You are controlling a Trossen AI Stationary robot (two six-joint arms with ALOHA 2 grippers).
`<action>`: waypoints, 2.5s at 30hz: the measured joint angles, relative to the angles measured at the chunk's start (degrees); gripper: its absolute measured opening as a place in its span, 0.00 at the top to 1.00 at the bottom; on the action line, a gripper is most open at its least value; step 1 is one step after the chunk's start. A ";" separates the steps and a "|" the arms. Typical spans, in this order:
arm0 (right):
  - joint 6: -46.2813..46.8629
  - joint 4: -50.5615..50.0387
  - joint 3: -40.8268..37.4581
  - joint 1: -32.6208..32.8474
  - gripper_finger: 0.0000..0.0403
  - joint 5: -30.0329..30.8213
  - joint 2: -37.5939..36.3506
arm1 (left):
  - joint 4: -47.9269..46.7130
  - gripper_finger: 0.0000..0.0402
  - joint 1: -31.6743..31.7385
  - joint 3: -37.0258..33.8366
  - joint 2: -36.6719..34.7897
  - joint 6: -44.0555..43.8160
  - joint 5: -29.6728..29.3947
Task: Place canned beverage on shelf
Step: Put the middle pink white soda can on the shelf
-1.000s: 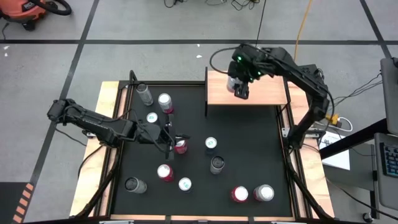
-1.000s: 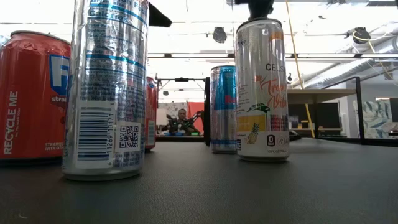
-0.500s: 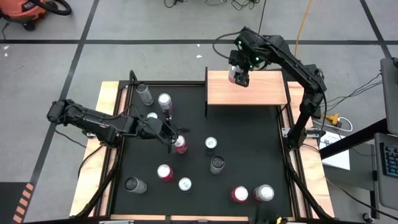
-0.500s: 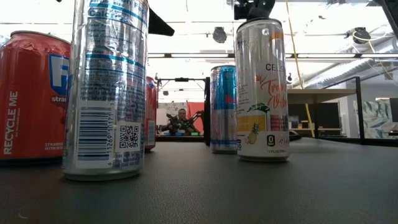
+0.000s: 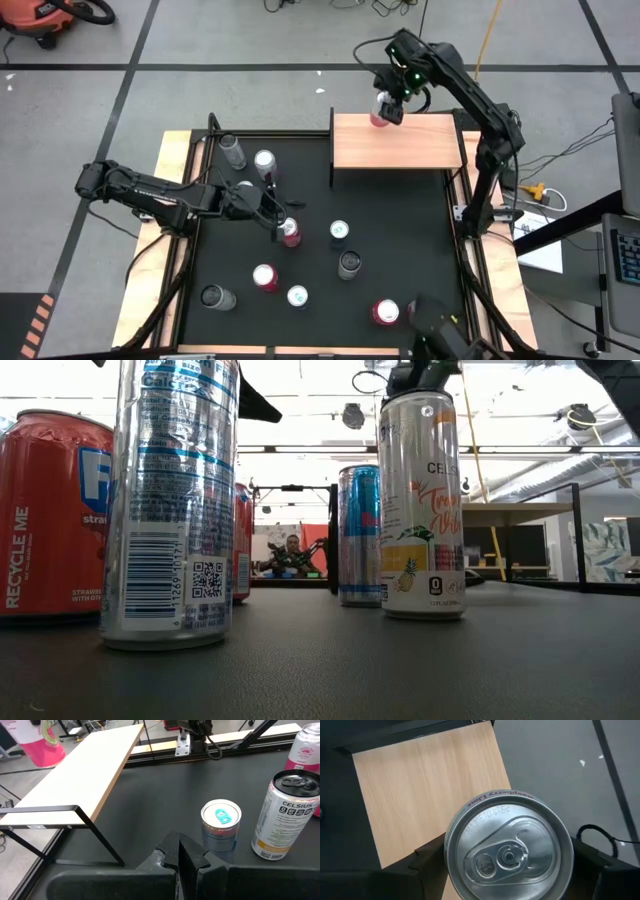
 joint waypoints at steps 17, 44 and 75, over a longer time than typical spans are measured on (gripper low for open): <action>-0.80 1.00 0.00 -2.80 0.32 -2.97 2.85 | -1.03 1.00 0.01 0.02 0.00 -0.09 0.09; 3.47 2.76 -0.02 -3.06 0.32 -3.34 2.87 | -2.32 1.00 -0.03 0.02 0.00 -0.47 0.17; 0.02 0.88 -0.02 -3.43 0.32 -2.96 4.44 | -2.99 1.00 -0.05 0.02 0.00 -0.55 2.34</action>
